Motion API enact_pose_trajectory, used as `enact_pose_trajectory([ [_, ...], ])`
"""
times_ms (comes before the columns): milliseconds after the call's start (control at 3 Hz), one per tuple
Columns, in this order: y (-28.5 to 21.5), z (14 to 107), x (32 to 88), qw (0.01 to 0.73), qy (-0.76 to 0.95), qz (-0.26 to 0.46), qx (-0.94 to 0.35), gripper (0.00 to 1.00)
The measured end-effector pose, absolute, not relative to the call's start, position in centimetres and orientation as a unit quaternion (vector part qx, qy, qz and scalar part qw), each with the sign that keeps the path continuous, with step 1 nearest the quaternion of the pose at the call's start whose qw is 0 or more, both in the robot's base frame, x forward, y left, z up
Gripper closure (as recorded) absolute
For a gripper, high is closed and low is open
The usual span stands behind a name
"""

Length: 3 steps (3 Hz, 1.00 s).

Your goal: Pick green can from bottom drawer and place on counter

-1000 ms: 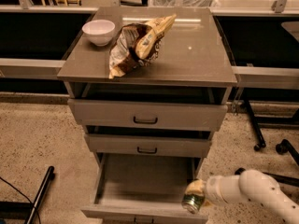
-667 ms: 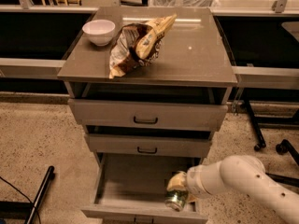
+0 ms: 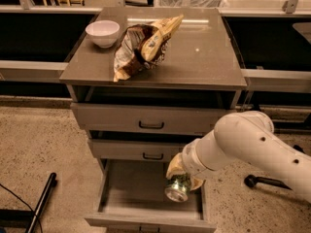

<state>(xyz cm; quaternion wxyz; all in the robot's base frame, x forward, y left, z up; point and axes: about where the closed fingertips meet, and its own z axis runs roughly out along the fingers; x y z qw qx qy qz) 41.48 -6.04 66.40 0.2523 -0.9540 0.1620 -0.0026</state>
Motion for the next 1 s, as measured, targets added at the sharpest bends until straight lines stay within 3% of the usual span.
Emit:
enact_pose_trajectory([
  [1000, -6.5, 71.1, 44.0, 0.206, 0.102, -0.038, -0.973, 1.00],
])
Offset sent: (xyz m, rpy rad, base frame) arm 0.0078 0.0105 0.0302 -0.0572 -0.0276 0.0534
